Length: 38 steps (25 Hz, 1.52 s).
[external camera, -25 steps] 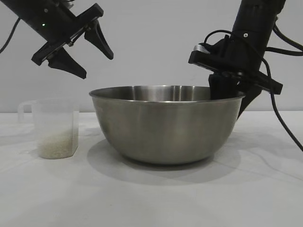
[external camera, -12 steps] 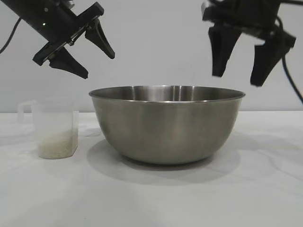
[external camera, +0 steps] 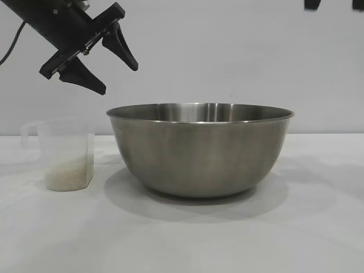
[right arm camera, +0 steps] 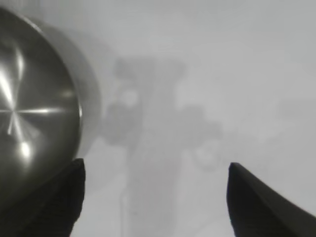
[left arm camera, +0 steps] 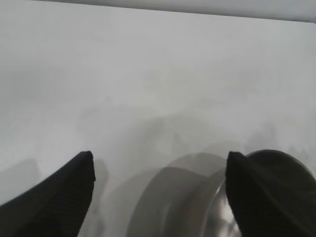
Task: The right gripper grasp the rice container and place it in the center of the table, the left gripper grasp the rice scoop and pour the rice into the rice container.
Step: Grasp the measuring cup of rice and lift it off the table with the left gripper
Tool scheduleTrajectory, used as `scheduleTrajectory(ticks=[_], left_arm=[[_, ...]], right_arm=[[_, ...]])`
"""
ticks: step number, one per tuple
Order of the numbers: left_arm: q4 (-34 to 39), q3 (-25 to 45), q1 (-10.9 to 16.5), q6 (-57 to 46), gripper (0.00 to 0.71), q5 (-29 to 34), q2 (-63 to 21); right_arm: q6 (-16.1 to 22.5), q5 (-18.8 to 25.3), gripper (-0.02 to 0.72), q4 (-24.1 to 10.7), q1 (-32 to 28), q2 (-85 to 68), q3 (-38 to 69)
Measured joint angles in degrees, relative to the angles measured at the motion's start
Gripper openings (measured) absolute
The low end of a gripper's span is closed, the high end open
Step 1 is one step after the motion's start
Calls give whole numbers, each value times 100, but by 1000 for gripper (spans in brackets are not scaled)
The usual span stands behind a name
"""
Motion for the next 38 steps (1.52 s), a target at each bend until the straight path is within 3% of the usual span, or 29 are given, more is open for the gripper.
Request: scheduleTrajectory(ticks=[11,25,30,38], left_arm=[[0,0,0,0,489,0,0],[0,0,0,357,489,0,0],[0,0,0,402,489,0,0],[0,0,0,402,489,43,-181]], right_arm=[[12,80,526,237,0,-2139,481],[12,151,526,353,0,-5980,4339],[12,-190,526,606,0,-7119,5602],[-35,-593,526,644,0,-8286,6251]])
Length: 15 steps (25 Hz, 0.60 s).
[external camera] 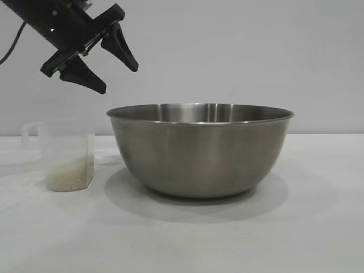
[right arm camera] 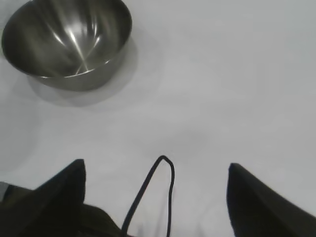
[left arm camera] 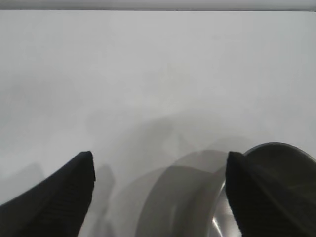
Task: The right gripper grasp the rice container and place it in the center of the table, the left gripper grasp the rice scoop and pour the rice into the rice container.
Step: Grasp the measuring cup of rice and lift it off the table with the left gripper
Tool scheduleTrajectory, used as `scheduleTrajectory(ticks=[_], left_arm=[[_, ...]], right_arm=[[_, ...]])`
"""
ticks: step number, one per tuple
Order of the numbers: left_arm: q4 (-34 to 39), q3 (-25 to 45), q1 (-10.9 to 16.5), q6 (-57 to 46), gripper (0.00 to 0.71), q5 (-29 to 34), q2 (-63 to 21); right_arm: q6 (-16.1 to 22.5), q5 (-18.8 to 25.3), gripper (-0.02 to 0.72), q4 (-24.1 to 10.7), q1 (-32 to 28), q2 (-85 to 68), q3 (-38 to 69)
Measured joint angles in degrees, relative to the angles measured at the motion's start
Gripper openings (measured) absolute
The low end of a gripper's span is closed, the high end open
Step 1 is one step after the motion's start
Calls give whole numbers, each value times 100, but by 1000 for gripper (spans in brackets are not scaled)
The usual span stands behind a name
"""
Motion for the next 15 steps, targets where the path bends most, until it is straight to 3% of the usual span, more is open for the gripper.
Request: scheduleTrajectory(ticks=[8,15], left_arm=[[371,0,180,0,489,349,-982],[2151,0,406,-530,489,941,-2192]], right_arm=[[-81,-35,526,23,0,-11,35],[-81,-35,526,32,0,-11,35]])
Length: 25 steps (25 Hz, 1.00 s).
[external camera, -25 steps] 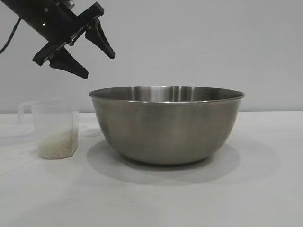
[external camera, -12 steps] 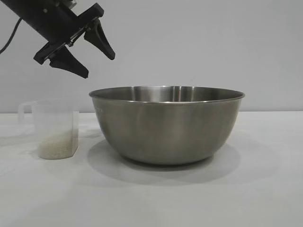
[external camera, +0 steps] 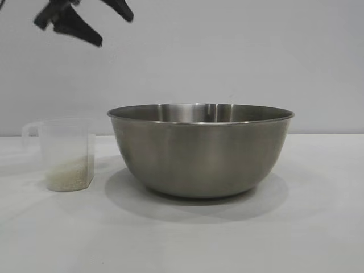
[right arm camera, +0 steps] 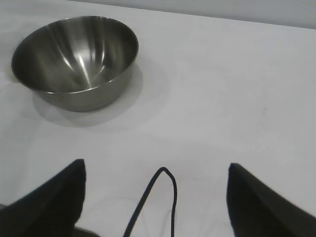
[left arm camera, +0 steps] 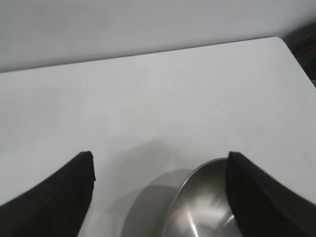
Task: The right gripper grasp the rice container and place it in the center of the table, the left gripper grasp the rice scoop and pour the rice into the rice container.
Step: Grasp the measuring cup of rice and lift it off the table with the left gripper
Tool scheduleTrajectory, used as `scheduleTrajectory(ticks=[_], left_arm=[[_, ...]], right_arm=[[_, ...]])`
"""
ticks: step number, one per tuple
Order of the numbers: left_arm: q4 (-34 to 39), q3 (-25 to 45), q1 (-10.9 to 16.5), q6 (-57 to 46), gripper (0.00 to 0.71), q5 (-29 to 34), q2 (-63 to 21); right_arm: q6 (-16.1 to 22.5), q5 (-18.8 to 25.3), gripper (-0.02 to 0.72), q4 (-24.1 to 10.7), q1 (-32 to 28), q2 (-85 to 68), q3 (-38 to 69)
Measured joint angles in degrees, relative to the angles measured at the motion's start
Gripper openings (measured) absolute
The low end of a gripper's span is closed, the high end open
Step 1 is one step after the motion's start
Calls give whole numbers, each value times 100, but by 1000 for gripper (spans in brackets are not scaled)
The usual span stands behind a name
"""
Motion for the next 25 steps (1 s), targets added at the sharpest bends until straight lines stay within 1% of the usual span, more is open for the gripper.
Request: scheduleTrajectory(ticks=[3,6,11,15,16,18,25], left_arm=[[963,0,0,-890,489,410,-507],[1677,0,0,-1697,489,887,-872],[2668,0,0,-2876,489,1805,-1293],[3386,0,0,-3454,489,2603,-1414],[3511,0,0,-3531,489,2796,-1414],[3630,0,0,-3630,489,2966,-1414],[3618,0,0,-3820,489,3047,-1680]], right_arm=[[0,0,526,0,0,0,0],[0,0,526,13,0,0,0],[0,0,526,16,0,0,0],[0,0,526,16,0,0,0],[0,0,526,16,0,0,0],[0,0,526,16,0,0,0],[0,0,526,16,0,0,0]])
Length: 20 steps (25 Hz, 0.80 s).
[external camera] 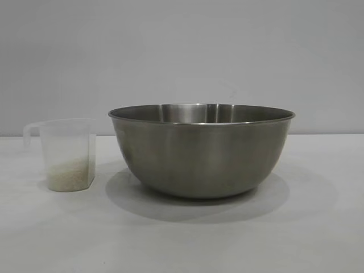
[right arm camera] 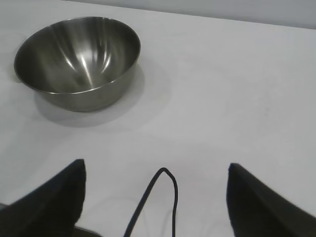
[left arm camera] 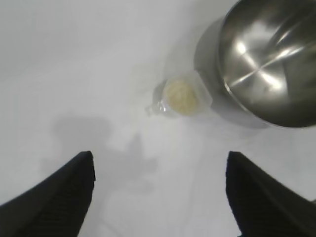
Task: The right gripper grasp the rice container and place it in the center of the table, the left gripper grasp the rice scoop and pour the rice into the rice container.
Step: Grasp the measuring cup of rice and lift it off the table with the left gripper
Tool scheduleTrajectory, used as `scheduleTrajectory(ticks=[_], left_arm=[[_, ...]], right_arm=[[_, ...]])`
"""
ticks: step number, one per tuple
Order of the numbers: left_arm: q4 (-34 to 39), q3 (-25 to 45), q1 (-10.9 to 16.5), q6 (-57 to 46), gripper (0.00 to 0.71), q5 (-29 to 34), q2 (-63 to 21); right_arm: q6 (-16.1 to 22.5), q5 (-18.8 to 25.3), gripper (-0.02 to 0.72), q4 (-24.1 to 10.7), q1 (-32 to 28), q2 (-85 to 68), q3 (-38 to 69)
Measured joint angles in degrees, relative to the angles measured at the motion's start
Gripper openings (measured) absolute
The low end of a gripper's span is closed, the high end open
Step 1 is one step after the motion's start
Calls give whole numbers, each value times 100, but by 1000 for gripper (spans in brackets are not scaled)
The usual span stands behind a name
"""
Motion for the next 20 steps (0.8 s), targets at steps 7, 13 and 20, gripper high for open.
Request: scheduleTrajectory(ticks=[7,13,20], left_arm=[[0,0,0,-243,489,22,-795],[-216,1067,0,-339,489,-87,-1710],[-693,3241,0,-151,489,-2032,-2807]], right_arm=[[0,0,526,0,0,0,0],[0,0,526,0,0,0,0],[-2,0,526,0,0,0,0]])
